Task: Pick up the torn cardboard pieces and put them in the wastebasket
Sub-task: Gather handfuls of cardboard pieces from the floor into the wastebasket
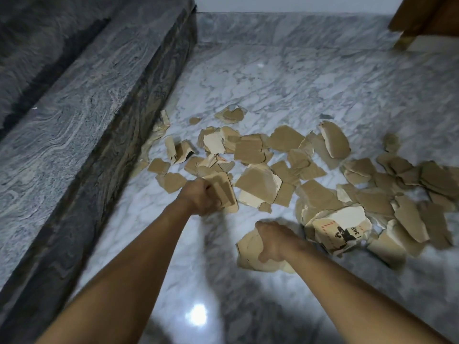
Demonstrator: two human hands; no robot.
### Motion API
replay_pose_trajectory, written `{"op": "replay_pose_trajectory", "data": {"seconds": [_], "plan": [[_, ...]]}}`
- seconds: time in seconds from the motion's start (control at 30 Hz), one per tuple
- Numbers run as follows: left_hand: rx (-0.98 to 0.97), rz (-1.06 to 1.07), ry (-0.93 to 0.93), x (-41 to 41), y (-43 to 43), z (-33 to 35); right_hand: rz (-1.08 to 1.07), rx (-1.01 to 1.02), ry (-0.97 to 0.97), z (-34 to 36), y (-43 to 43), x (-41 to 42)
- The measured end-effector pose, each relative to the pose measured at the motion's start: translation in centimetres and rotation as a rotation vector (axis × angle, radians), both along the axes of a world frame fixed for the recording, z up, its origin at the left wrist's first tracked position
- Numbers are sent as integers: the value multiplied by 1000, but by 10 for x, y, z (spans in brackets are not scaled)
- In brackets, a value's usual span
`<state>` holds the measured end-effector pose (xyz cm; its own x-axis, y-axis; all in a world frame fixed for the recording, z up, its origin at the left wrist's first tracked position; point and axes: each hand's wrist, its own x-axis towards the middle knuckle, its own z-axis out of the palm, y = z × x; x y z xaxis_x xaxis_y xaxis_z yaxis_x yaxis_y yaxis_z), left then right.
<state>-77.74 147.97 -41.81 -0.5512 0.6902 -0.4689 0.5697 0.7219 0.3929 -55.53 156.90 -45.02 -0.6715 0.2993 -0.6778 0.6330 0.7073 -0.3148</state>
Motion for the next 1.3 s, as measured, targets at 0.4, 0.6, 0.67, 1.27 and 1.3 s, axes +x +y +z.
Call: {"op": "replay_pose_trajectory", "data": {"seconds": [0.4, 0.6, 0.67, 1.27, 1.3], "plan": [[-119, -363, 325, 2, 5, -27, -287, 299, 200, 11, 91, -79], [-69, -301, 516, 17, 0, -18, -233, 451, 287, -8, 60, -72], [-63, -269, 523, 19, -4, -14, -297, 401, 200, -5, 63, -75], [203, 230, 218, 19, -53, 17, -216, 209, 479, 42, 62, -47], [200, 254, 190, 16, -55, 18, -296, 149, 466, 49, 68, -48]]}}
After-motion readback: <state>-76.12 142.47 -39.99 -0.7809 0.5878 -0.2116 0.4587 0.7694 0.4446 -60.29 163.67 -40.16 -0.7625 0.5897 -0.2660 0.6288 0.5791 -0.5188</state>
